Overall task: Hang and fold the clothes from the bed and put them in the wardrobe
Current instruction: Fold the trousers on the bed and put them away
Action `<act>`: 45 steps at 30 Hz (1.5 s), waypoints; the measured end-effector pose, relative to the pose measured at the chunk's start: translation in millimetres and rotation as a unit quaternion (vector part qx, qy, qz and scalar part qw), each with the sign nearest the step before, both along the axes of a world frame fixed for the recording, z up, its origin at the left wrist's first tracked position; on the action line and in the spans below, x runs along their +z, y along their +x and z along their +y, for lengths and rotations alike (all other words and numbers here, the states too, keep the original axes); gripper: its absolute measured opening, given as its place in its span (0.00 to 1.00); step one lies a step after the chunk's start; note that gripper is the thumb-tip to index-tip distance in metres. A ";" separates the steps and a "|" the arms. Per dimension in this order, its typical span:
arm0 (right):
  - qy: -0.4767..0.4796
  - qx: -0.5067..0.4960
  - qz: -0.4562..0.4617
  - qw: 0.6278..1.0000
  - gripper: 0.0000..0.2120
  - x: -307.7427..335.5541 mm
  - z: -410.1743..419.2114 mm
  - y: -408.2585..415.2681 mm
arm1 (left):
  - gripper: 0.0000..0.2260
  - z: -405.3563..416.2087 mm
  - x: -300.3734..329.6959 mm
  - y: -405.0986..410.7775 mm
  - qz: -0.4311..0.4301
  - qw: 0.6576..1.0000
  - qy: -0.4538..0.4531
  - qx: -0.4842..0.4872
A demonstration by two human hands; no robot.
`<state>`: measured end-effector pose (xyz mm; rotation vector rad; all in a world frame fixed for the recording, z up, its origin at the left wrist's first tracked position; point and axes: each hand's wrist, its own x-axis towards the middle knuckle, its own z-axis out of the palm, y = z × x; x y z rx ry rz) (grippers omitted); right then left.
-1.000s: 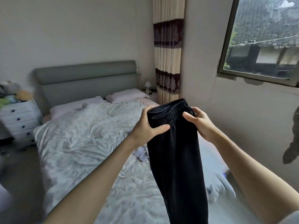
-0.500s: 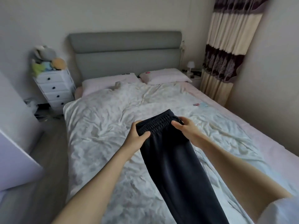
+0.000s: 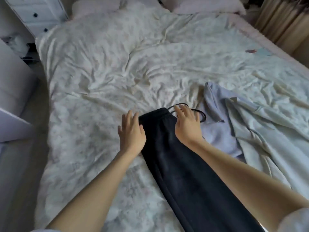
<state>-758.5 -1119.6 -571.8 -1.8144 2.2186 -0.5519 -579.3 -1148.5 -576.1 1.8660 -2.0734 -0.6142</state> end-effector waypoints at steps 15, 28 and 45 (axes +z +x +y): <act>0.194 -0.169 0.087 0.962 0.25 -99.8 281.5 20.9 | 0.27 191.0 -83.3 -35.6 -0.234 0.897 0.017 -0.374; 0.311 -0.550 -0.250 0.734 0.26 -87.2 482.8 33.9 | 0.23 359.3 -67.8 -42.5 -0.236 0.749 0.091 -0.612; 0.180 -0.285 0.038 0.941 0.24 -124.1 401.3 -42.0 | 0.24 245.0 -98.1 -155.7 -0.266 0.830 -0.041 -0.488</act>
